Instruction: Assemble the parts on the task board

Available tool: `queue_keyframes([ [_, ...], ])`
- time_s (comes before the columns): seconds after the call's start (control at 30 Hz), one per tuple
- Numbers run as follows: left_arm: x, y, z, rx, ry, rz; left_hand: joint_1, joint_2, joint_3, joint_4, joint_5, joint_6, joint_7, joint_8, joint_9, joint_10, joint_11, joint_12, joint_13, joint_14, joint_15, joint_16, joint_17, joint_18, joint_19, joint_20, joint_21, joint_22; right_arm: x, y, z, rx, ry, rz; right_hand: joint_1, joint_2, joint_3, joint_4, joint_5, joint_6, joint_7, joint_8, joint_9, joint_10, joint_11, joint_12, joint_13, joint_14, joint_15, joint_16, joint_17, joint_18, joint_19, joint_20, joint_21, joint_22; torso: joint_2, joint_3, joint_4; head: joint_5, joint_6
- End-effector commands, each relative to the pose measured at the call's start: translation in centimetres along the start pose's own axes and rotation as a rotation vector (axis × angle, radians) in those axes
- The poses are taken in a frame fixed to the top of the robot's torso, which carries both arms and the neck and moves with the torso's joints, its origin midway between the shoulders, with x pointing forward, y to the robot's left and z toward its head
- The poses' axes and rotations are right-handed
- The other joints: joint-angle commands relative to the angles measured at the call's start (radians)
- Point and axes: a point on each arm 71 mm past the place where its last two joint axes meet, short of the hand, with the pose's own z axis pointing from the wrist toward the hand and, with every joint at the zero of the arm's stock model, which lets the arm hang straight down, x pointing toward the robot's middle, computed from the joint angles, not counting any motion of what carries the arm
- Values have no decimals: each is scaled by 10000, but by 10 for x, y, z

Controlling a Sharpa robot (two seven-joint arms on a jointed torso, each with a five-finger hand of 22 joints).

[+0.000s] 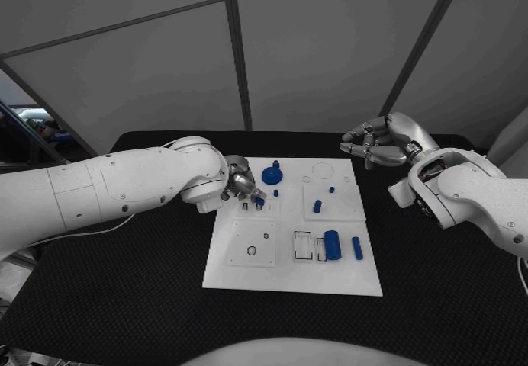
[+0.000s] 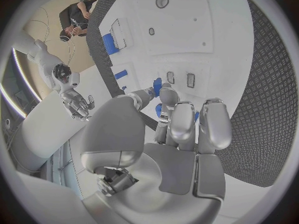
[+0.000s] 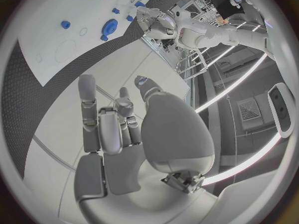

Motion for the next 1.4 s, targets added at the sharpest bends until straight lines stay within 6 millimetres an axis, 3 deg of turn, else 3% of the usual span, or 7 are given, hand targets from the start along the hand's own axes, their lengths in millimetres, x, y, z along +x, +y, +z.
queue_keyframes([
  [0.03, -1, -2, -1, 87, -826, 361, -150, -1, 1708, -1634, 88, 37, -62, 45, 40, 343, -252, 88, 63, 76, -96, 43, 0, 55, 70, 15, 44, 30, 0, 1, 1, -71, 74, -25, 74, -37, -10, 69, 71, -101, 12, 52, 19, -43, -32, -54, -17, 170, -49, -20, -4, 158, -61, -35, -53, -9, 6, -5, -8, 17, -6],
  [0.93, 14, 2, 4, -142, -649, 1285, -236, -40, 1822, -1699, 195, 51, -77, 85, 102, 343, -269, -55, -141, 74, -115, 43, -5, 54, 88, -2, 51, 49, 2, 2, 1, -163, 174, -10, -14, -83, -53, 154, 122, -131, 10, 110, 33, -57, -28, -57, -46, 162, -43, -47, -31, 163, -69, -30, -103, -59, 6, -8, -26, 56, -46],
  [1.13, 14, 3, 3, -178, -619, 1487, -410, -118, 2016, -1805, 582, 63, -94, 175, 238, 336, -290, -238, -407, 73, -135, 48, -6, 49, 114, -27, 61, 86, 2, 2, 1, -164, 176, -10, -15, -84, -53, 155, 123, -131, 10, 111, 34, -58, -28, -57, -48, 162, -43, -47, -31, 163, -69, -30, -104, -61, 16, -10, -29, 70, -49],
  [1.4, 14, 4, 2, -199, -576, 1564, -456, -142, 2069, -1843, 672, 66, -101, 205, 283, 318, -297, -357, -563, 72, -141, 48, -9, 49, 117, -33, 60, 93, 2, 2, 1, -163, 188, -9, -24, -86, -56, 167, 133, -135, 8, 122, 36, -68, -29, -65, -61, 162, -43, -48, -29, 166, -76, -29, -118, -79, 11, -9, -27, 72, -70],
])
